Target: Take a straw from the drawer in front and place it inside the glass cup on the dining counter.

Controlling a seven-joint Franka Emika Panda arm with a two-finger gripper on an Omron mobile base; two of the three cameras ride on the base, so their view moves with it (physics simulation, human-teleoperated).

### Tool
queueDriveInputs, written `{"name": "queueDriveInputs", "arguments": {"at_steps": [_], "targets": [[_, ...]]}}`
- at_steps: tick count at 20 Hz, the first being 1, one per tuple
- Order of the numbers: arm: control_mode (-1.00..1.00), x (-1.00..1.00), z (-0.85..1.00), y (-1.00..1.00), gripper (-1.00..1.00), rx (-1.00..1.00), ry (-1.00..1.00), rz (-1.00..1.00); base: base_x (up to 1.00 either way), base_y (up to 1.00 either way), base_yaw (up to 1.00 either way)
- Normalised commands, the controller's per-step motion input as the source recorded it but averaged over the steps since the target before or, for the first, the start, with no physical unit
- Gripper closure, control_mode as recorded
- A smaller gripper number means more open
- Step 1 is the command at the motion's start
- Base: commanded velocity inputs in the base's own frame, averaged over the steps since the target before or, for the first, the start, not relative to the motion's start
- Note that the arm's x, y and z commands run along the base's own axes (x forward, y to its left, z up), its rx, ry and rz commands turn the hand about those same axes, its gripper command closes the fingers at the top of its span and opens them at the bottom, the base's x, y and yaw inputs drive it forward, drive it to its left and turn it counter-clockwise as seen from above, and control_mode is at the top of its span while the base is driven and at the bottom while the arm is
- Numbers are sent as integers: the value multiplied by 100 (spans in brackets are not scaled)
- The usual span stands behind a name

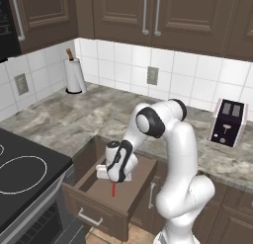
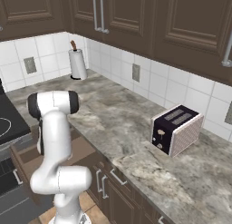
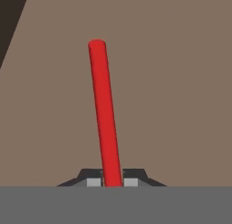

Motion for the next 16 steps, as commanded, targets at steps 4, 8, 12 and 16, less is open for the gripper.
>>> {"name": "queueDriveInputs", "arguments": {"at_steps": [4,8,12,16], "targets": [[-100,-13,2,0,100,0,-1,0,0,0,0],[-100,-41,84,0,100,0,-14,0,0,0,0],[-100,-38,100,0,100,0,-9,0,0,0,0],[-100,-35,100,0,100,2,-2,0,0,0,0]]}}
